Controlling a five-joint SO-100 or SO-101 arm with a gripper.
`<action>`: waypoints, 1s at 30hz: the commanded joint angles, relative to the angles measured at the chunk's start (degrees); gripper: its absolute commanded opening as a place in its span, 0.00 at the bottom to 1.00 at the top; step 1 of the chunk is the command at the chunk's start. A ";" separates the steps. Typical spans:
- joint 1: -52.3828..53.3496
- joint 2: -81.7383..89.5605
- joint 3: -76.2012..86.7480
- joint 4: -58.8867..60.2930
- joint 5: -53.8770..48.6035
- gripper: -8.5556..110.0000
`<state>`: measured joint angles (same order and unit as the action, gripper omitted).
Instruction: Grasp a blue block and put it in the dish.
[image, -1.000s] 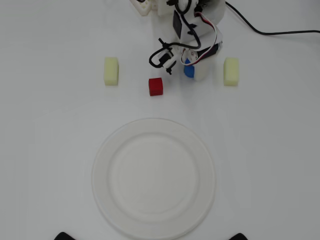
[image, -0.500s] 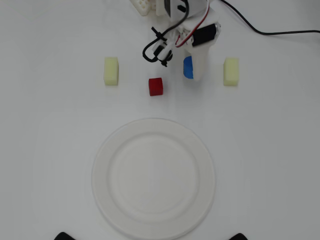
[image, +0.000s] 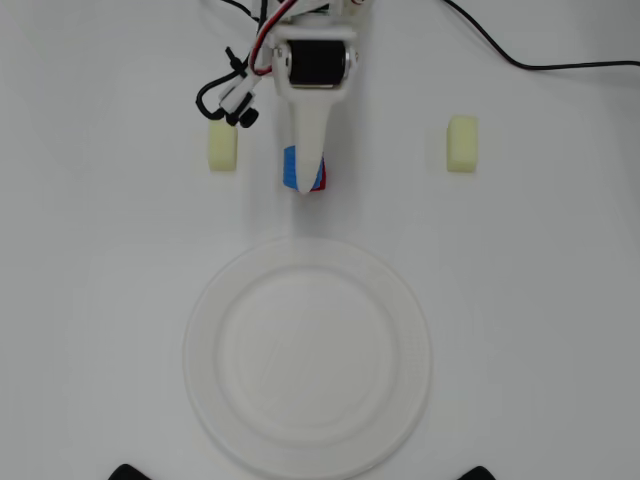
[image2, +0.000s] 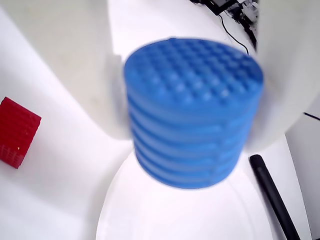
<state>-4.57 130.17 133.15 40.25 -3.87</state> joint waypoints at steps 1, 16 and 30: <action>1.14 -11.60 -14.15 -0.88 3.69 0.07; 1.23 -51.94 -47.55 7.29 5.45 0.07; 1.58 -61.44 -54.05 13.45 2.90 0.14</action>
<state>-3.34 67.85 82.71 52.21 -0.70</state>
